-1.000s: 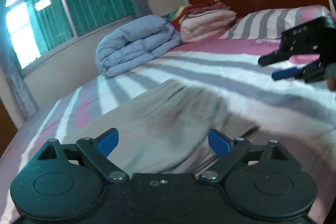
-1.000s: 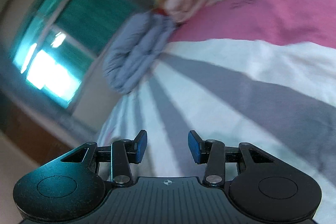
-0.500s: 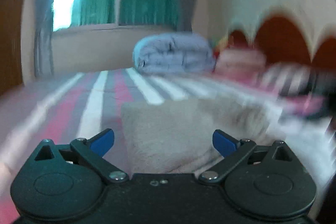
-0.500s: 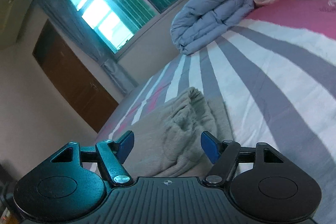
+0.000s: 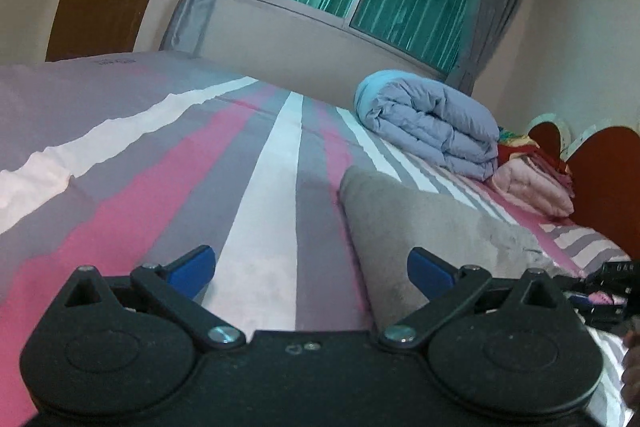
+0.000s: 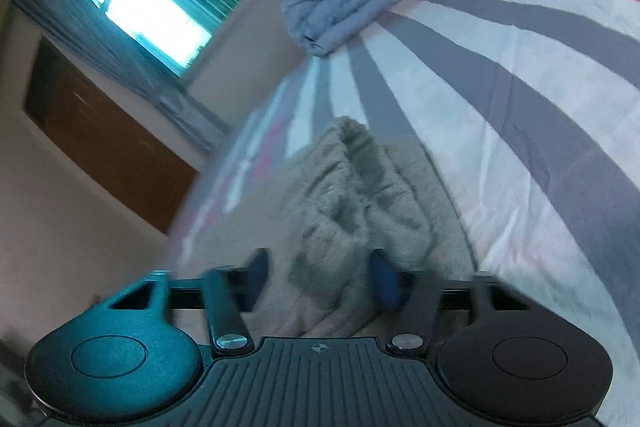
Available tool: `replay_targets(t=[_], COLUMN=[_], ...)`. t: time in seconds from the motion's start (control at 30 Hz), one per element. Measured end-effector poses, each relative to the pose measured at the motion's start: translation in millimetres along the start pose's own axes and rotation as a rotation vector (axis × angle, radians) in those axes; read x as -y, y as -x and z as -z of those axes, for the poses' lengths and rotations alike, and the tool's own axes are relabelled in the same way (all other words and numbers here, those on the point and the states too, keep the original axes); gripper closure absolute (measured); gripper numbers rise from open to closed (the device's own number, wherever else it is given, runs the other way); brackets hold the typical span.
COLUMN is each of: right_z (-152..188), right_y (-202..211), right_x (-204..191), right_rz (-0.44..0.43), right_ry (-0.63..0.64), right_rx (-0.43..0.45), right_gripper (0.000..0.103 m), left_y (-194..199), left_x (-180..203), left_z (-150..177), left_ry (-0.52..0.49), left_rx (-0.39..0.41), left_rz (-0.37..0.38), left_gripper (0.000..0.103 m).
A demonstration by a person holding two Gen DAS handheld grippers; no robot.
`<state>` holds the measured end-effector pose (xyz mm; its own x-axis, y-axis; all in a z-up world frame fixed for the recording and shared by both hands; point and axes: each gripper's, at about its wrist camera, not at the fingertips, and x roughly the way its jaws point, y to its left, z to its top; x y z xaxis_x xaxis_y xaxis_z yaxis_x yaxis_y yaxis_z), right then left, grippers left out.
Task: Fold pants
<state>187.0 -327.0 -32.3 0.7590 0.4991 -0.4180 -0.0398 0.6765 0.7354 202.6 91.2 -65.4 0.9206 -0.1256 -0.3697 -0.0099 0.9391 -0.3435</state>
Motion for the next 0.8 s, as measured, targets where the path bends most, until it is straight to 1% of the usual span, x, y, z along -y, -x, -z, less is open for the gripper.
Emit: replay_targets(t=[0.03, 0.07, 0.13, 0.2, 0.27, 0.33, 0.4, 0.5, 0.53, 0.57, 0.63, 0.67, 0.73, 0.77, 0.8], right_z=[-3.3, -6.5, -11.2, -11.8, -7.8, -0.7, 1.5, -3.5, -5.2, -5.9, -9.4, -11.4, -13.2, -12.9, -13.0], right_y=[-2.0, 1.5, 20.3, 35.0, 33.8, 17.0, 12.0, 22.6, 27.8, 28.9, 18.9, 20.6, 33.6, 39.9, 43.4], right_x=[0.1, 1.2, -0.7, 1.4, 9.6, 21.1, 32.1, 41.3, 39.7, 38.6, 45.4, 49.9, 50.8, 50.2, 51.1], right_rz=[0.016, -0.003, -0.046, -0.06, -0.034, 0.002, 0.002, 0.008, 0.005, -0.002, -0.008, -0.031, -0.048, -0.04, -0.054], right_ry=[0.002, -0.012, -0.004, 0.009, 0.008, 0.005, -0.028, -0.103, -0.089, -0.061, -0.084, -0.112, -0.128, -0.134, -0.151], right_rx=[-0.005, 0.01, 0.082, 0.114, 0.089, 0.014, 0.018, 0.087, 0.115, 0.118, 0.038, 0.036, 0.078, 0.093, 0.096], right_gripper=[0.082, 0.087, 0.087, 0.087, 0.087, 0.086, 0.086, 0.086, 0.086, 0.086, 0.085, 0.083, 0.067, 0.048, 0.044], left_y=[-0.1, 0.6, 3.8, 2.7, 0.7, -2.8, -3.8, -1.8, -0.9, -0.7, -1.3, -1.9, -3.1, -3.9, -4.5], left_x=[-0.4, -2.2, -7.3, -9.2, -10.8, -10.5, -11.0, -14.7, -16.3, -17.8, -20.0, -20.1, -18.7, -17.6, -16.3], left_z=[0.4, 1.9, 4.0, 5.1, 6.9, 6.7, 6.7, 7.3, 7.5, 7.6, 7.0, 7.1, 7.7, 7.8, 8.2], left_ry=[0.001, 0.004, 0.008, 0.018, 0.022, 0.025, 0.03, 0.04, 0.046, 0.05, 0.064, 0.067, 0.059, 0.053, 0.048], left_rx=[-0.003, -0.003, -0.003, -0.01, -0.023, -0.036, -0.042, -0.041, -0.041, -0.041, -0.044, -0.046, -0.05, -0.054, -0.057], left_rz=[0.001, 0.002, -0.002, -0.003, -0.009, -0.023, -0.031, -0.043, -0.045, -0.045, -0.048, -0.052, -0.051, -0.05, -0.05], left_gripper=[0.007, 0.007, 0.007, 0.007, 0.007, 0.007, 0.007, 0.007, 0.007, 0.007, 0.007, 0.007, 0.007, 0.007, 0.007])
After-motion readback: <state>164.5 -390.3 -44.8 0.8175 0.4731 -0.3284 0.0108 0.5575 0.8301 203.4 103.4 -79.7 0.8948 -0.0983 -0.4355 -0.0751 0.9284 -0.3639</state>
